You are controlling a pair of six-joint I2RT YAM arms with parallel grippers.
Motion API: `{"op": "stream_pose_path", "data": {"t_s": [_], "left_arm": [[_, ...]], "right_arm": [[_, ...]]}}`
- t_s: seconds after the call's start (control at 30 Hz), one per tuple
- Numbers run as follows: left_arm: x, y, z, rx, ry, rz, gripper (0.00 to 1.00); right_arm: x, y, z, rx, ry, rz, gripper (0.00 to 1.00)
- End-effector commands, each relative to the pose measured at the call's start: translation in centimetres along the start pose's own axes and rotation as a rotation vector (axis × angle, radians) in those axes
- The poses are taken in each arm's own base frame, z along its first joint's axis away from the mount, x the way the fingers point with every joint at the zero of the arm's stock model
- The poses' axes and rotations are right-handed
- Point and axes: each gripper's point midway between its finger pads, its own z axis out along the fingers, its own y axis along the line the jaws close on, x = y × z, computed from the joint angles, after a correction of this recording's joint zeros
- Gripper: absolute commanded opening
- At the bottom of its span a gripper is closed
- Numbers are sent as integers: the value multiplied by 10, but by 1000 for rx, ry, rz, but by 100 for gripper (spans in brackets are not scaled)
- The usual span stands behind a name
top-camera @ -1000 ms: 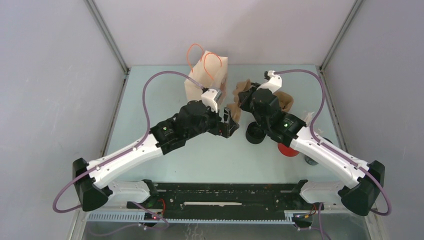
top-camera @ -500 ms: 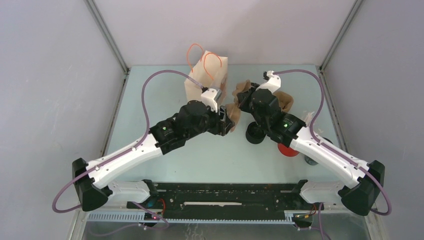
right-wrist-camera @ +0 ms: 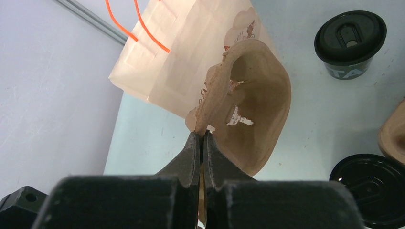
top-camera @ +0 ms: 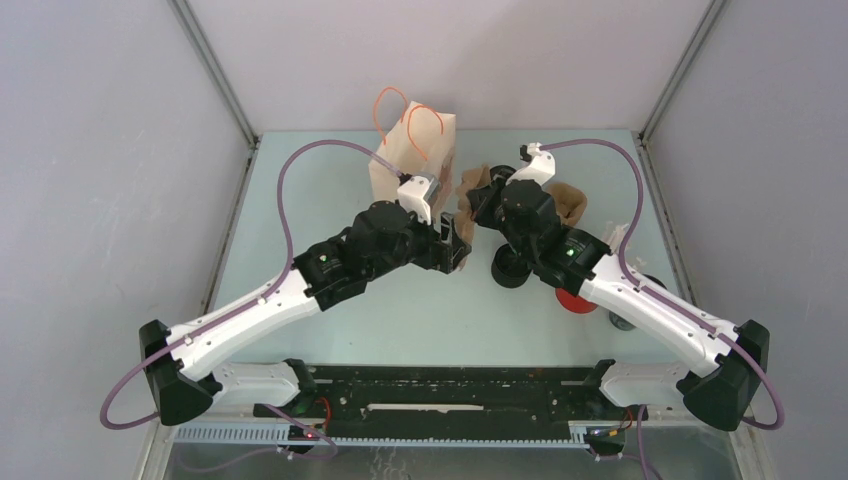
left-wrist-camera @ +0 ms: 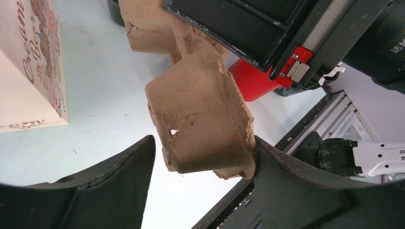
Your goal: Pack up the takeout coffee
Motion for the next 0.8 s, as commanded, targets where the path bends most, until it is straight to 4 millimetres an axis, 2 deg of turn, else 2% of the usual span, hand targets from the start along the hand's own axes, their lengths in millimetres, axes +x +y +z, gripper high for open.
{"op": "stream_pose_path", "data": {"t_s": [0.0, 0.13, 0.2, 0.33, 0.5, 0.6, 0.77], "left_arm": [[-38, -12, -16, 28, -99, 0, 70], [-38, -10, -18, 18, -105, -5, 59], [-40, -9, -19, 15, -113, -3, 54], [-40, -4, -22, -11, -115, -2, 50], [-39, 4, -31, -30, -121, -3, 47], [-38, 6, -36, -21, -120, -9, 47], [-33, 2, -42, 37, -103, -48, 47]], "right_arm": [[-21, 19, -9, -49, -43, 23, 0], [-19, 21, -10, -62, -35, -2, 0], [-19, 21, -12, -71, -32, -28, 4], [-17, 29, -18, -150, -7, -167, 29], [-20, 26, -33, -247, 20, -305, 61], [-21, 22, -45, -352, 76, -375, 72], [-14, 11, -64, -571, 148, -470, 81]]}}
